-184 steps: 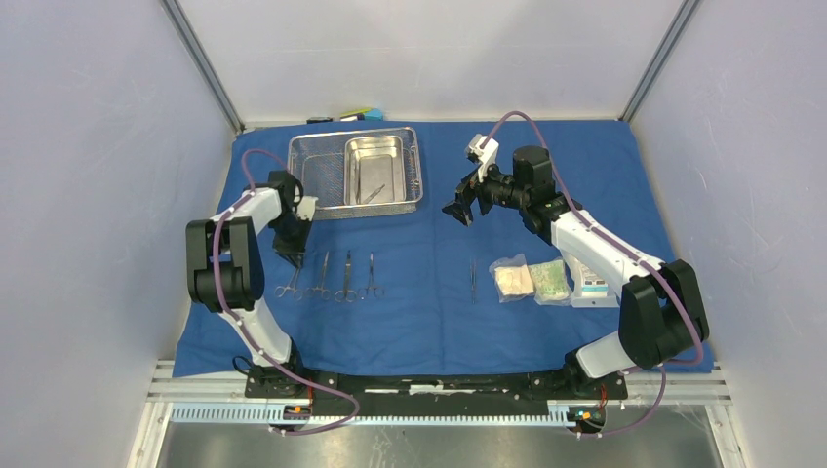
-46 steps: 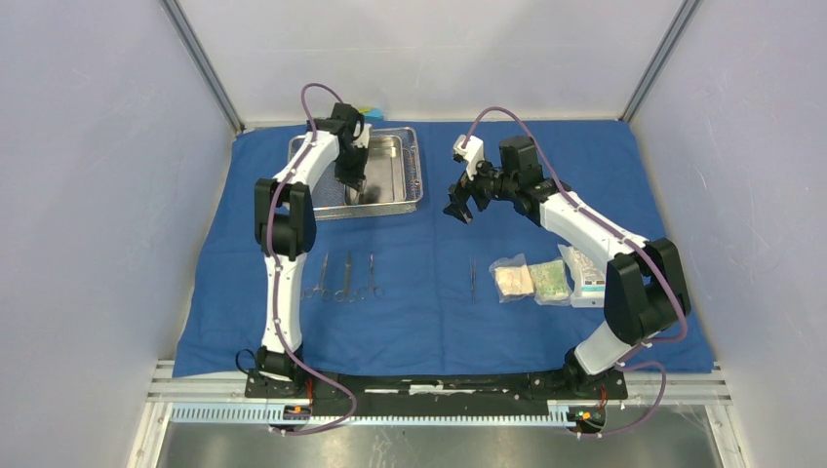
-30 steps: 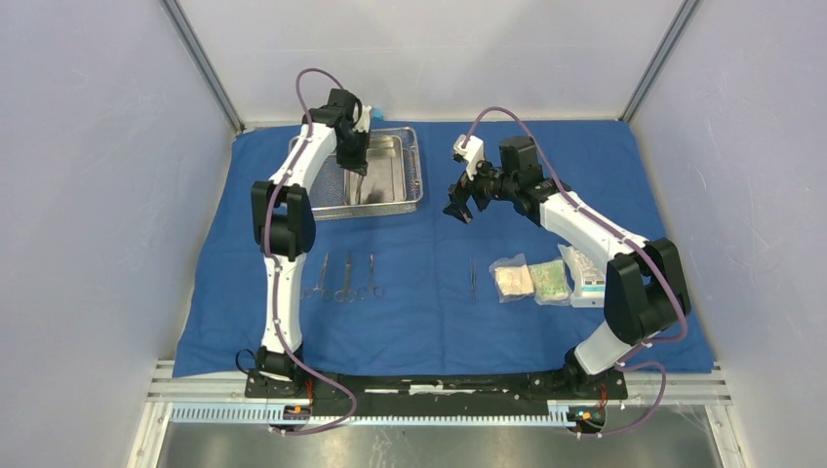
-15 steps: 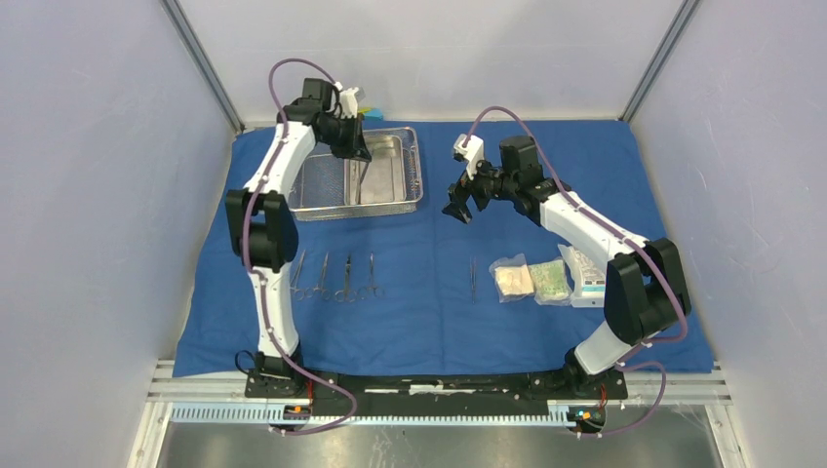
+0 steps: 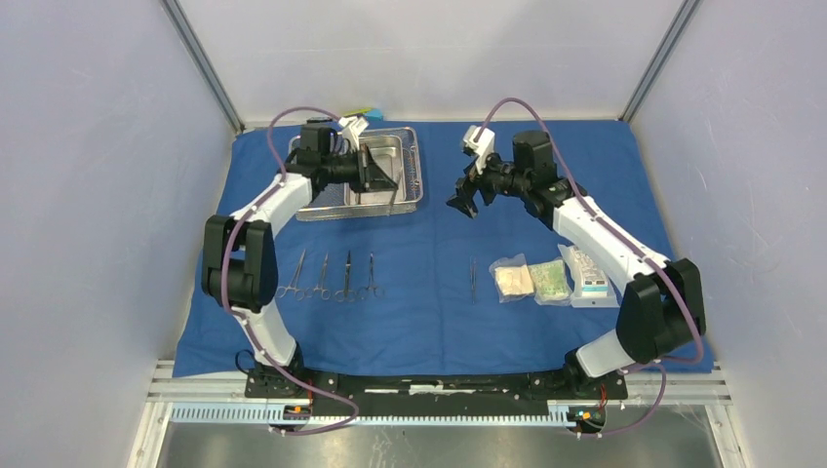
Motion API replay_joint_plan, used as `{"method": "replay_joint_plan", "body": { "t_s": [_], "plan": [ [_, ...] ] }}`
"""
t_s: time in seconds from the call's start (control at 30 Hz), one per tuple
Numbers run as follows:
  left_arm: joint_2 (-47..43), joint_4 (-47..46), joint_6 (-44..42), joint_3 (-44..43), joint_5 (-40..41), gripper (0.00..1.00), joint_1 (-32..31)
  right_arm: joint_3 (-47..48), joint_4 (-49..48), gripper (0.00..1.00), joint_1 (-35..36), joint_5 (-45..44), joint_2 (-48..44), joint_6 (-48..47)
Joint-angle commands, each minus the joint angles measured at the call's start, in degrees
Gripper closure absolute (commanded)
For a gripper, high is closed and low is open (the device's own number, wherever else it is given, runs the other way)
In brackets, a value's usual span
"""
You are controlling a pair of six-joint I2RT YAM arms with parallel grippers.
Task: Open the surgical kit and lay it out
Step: Place the medical item in the surgical kit.
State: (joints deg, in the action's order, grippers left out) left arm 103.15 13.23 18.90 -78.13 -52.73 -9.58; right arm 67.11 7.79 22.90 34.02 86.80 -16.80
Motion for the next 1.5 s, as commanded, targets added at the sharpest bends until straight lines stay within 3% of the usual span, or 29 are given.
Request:
{"method": "replay_joint_plan", "body": {
  "t_s": [0.0, 0.3, 0.5, 0.67, 1.03, 1.47],
  "plan": [
    [-5.82, -17.97, 13.72, 8.20, -3.21, 0.98, -2.63, 1.72, 1.64, 0.03, -3.34, -1.28, -3.38, -0.26],
    [-13.73, -49.02, 30.46, 33.18, 8.13, 0.98, -12.50, -6.80, 3.57, 0.03, -7.58, -3.58, -11.08, -2.78],
    [-12.11, -56.67, 33.20, 39.13, 13.34, 0.98, -18.88, -12.15, 6.37, 0.03, -8.34, -6.69, -15.83, -6.73],
    [-11.07, -55.96, 34.09, 40.15, 16.57, 0.97, -23.16, -16.79, 5.88, 0.03, -9.36, -7.46, -19.83, -7.44],
    [-10.13, -49.46, 37.67, 47.47, 24.64, 0.98, -23.26, -20.52, 3.85, 0.03, -10.41, -6.99, -22.03, -7.20],
    [-9.62, -37.93, 29.22, 47.19, 24.77, 0.98, -16.02, -21.62, 2.59, 0.03, -10.48, -5.61, -22.64, -6.93]
  ]
}}
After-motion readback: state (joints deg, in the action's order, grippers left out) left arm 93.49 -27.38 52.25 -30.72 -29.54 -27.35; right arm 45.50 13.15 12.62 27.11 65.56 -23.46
